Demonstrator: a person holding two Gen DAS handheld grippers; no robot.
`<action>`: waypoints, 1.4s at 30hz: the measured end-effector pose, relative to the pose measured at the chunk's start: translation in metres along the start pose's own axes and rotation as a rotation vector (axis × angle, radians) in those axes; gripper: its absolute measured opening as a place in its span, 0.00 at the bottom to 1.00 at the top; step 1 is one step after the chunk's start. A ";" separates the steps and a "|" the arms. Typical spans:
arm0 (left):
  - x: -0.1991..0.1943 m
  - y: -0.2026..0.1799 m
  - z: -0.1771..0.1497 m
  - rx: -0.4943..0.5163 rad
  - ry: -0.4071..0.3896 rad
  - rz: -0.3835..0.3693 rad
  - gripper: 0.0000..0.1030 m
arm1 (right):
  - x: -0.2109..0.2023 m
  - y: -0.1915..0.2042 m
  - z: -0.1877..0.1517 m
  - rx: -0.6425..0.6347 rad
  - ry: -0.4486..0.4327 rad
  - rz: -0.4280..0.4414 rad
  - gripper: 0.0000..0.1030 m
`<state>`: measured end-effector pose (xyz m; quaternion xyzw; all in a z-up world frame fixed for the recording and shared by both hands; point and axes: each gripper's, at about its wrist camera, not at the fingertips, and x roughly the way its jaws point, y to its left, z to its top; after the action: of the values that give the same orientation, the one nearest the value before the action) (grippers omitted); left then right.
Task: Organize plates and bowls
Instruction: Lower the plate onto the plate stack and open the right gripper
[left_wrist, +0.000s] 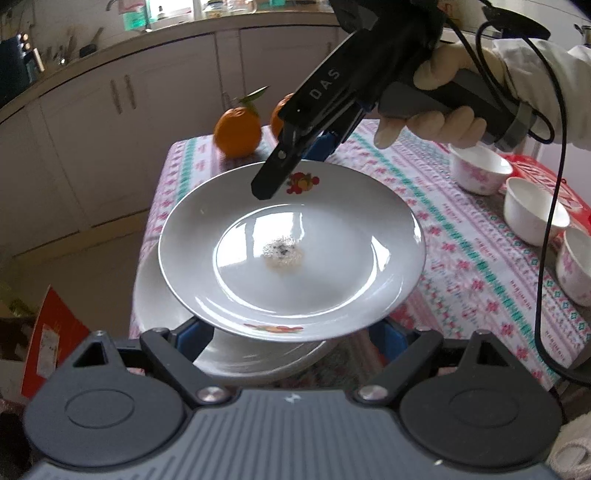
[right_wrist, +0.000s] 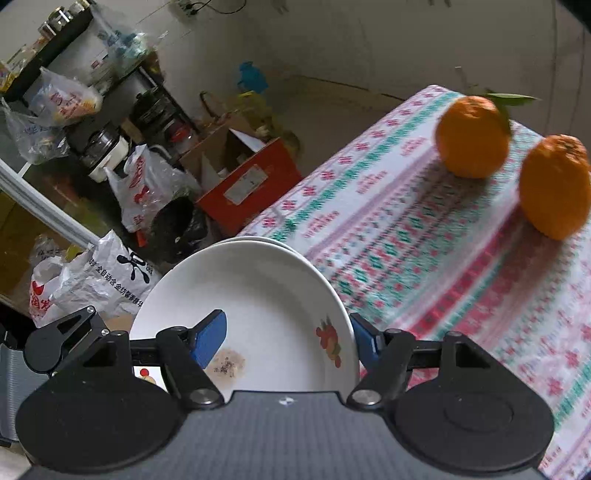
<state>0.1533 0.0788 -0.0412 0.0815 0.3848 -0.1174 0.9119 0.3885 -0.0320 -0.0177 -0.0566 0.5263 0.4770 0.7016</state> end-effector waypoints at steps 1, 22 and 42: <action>0.000 0.003 -0.002 -0.003 0.003 0.002 0.88 | 0.003 0.002 0.001 0.000 0.002 0.004 0.74; -0.009 0.018 -0.016 -0.060 0.010 -0.018 0.88 | 0.026 0.030 0.010 -0.044 0.037 -0.027 0.74; -0.007 0.031 -0.020 -0.092 0.010 -0.032 0.88 | 0.038 0.029 0.008 -0.019 0.061 -0.050 0.75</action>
<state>0.1431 0.1142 -0.0482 0.0340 0.3957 -0.1137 0.9107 0.3724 0.0110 -0.0323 -0.0909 0.5412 0.4623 0.6965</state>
